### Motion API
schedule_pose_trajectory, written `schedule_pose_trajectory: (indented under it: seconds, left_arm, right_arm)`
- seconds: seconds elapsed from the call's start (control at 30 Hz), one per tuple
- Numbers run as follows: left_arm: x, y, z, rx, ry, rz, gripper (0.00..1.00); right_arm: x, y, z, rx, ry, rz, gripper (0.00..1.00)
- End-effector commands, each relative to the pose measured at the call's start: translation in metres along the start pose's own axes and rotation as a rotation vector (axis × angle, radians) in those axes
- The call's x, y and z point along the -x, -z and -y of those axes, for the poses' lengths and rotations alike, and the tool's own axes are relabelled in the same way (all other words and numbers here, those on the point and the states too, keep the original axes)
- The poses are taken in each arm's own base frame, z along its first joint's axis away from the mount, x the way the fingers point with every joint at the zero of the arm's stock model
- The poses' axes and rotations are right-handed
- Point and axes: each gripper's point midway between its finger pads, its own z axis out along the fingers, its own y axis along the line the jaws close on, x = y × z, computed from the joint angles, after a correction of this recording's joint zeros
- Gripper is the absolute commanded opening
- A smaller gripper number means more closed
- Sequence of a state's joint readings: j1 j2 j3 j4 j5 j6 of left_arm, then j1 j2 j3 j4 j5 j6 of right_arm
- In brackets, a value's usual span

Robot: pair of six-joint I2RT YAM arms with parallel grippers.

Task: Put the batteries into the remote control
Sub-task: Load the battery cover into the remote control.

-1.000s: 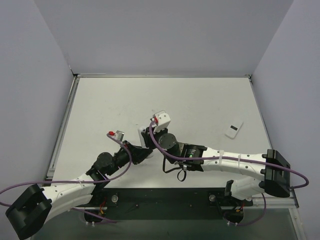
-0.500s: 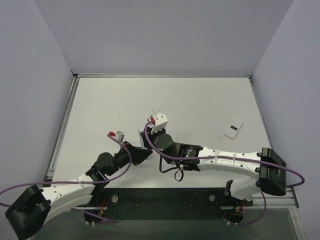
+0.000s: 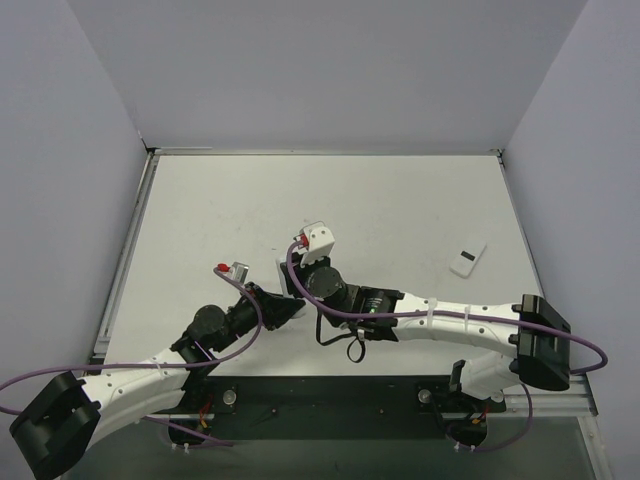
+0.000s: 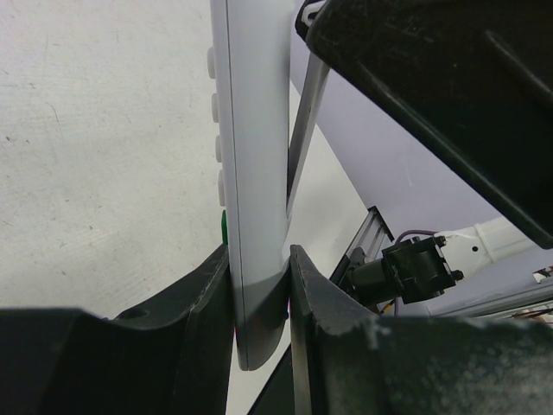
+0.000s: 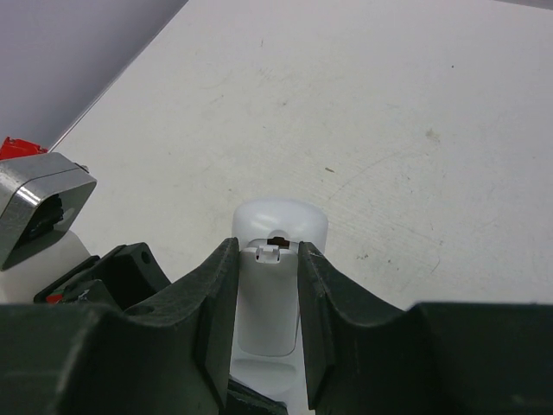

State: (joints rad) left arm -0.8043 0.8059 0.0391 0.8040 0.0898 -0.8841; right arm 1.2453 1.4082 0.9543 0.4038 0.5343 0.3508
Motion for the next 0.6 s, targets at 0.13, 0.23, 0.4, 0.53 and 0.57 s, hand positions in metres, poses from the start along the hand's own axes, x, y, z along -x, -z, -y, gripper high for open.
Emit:
schedule_pose_trajectory:
  seconds: [0.13, 0.23, 0.4, 0.53, 0.57]
  left_arm:
    - [0.0226, -0.0023, 0.0250, -0.087, 0.000, 0.084, 0.00]
    - [0.0217, -0.0025, 0.0238, -0.081, 0.003, 0.081, 0.00]
    - [0.0214, -0.0027, 0.0229, -0.075, 0.011, 0.080, 0.00]
    - [0.0222, -0.0028, 0.0233, -0.075, 0.014, 0.082, 0.00]
    - [0.0220, -0.0030, 0.0230, -0.074, 0.014, 0.081, 0.00]
  right_arm:
    - [0.0007, -0.0017, -0.0041, -0.031, 0.012, -0.008, 0.25]
    - [0.0028, -0.0012, -0.0048, -0.028, 0.008, -0.004, 0.25]
    - [0.0074, 0.0003, -0.0025, -0.041, 0.006, 0.008, 0.27]
    - [0.0061, -0.0009, 0.0017, -0.066, 0.016, 0.003, 0.27]
    - [0.0057, -0.0009, 0.0019, -0.070, 0.018, 0.002, 0.27]
